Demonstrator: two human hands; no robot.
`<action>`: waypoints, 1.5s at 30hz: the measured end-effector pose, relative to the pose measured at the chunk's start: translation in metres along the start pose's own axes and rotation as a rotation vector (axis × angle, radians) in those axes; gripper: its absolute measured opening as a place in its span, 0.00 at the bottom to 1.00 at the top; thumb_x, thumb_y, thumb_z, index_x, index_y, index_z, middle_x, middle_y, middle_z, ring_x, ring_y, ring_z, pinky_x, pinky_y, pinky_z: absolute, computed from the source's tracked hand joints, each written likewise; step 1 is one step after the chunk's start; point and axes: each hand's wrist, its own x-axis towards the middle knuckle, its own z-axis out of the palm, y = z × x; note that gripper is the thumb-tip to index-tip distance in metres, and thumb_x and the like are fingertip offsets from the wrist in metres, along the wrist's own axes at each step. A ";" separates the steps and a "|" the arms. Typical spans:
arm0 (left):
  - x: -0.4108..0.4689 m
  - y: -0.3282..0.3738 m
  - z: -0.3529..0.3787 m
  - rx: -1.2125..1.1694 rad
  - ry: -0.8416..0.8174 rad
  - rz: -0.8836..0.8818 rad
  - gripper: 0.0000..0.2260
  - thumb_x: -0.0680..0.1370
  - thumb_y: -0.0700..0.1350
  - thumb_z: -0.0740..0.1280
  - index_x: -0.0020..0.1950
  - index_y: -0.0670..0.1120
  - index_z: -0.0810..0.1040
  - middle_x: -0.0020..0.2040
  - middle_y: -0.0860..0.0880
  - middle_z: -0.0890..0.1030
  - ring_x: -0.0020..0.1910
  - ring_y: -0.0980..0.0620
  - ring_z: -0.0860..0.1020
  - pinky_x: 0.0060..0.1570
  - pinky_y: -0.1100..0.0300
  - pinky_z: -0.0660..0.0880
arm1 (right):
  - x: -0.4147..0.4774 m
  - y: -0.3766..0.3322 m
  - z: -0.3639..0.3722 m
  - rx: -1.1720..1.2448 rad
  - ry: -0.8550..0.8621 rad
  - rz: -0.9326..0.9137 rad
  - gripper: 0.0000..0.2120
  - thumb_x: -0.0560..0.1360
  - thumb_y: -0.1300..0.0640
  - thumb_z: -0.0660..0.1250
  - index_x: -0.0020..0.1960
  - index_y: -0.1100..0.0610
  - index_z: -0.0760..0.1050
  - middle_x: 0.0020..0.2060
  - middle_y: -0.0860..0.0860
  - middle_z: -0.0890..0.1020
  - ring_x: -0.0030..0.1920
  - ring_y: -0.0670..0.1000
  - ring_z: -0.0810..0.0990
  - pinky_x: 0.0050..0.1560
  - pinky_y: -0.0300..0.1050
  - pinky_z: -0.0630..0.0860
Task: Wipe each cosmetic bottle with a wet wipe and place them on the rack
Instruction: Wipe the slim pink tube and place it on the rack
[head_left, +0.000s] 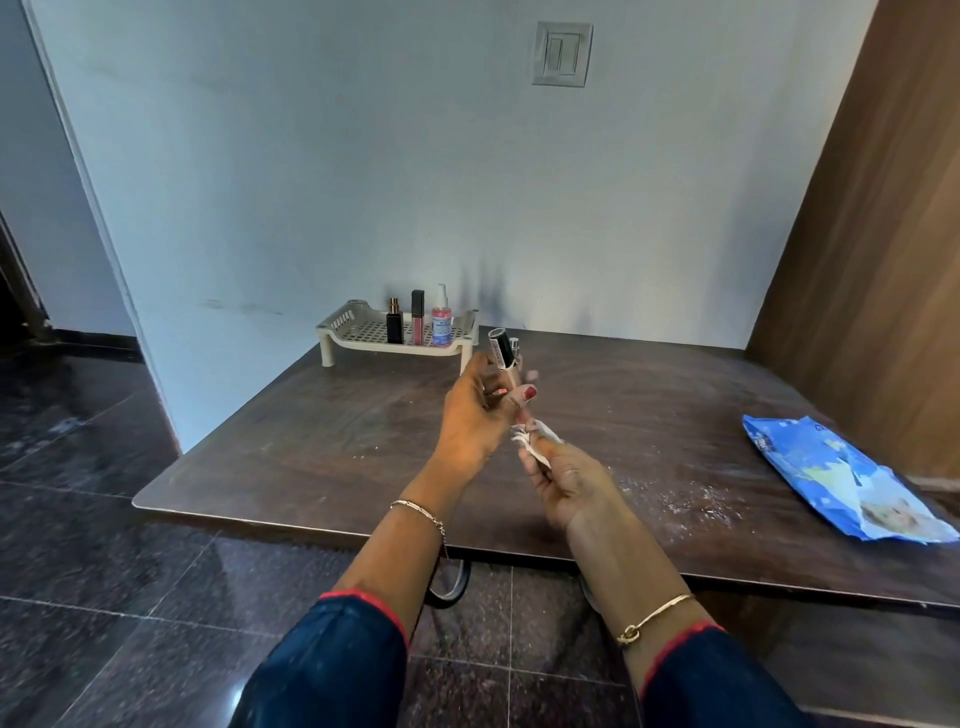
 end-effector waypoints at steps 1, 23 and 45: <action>0.003 0.000 -0.005 0.016 -0.002 -0.014 0.18 0.74 0.32 0.69 0.62 0.42 0.71 0.47 0.49 0.83 0.44 0.57 0.82 0.47 0.58 0.80 | 0.002 0.000 0.003 -0.024 -0.001 -0.005 0.14 0.74 0.67 0.67 0.59 0.66 0.76 0.39 0.53 0.80 0.36 0.46 0.77 0.28 0.29 0.76; 0.147 -0.018 -0.172 0.730 0.370 -0.149 0.15 0.73 0.43 0.71 0.59 0.42 0.77 0.51 0.43 0.83 0.53 0.44 0.79 0.55 0.54 0.75 | 0.107 0.017 0.110 -0.651 -0.113 -0.125 0.11 0.74 0.74 0.54 0.50 0.61 0.67 0.50 0.63 0.75 0.34 0.55 0.79 0.19 0.37 0.74; 0.239 -0.079 -0.193 0.930 0.285 -0.173 0.15 0.74 0.40 0.69 0.60 0.41 0.76 0.56 0.42 0.81 0.57 0.43 0.77 0.48 0.62 0.66 | 0.185 0.024 0.123 -0.677 -0.193 -0.090 0.09 0.74 0.72 0.65 0.51 0.61 0.75 0.50 0.55 0.76 0.51 0.53 0.79 0.38 0.42 0.83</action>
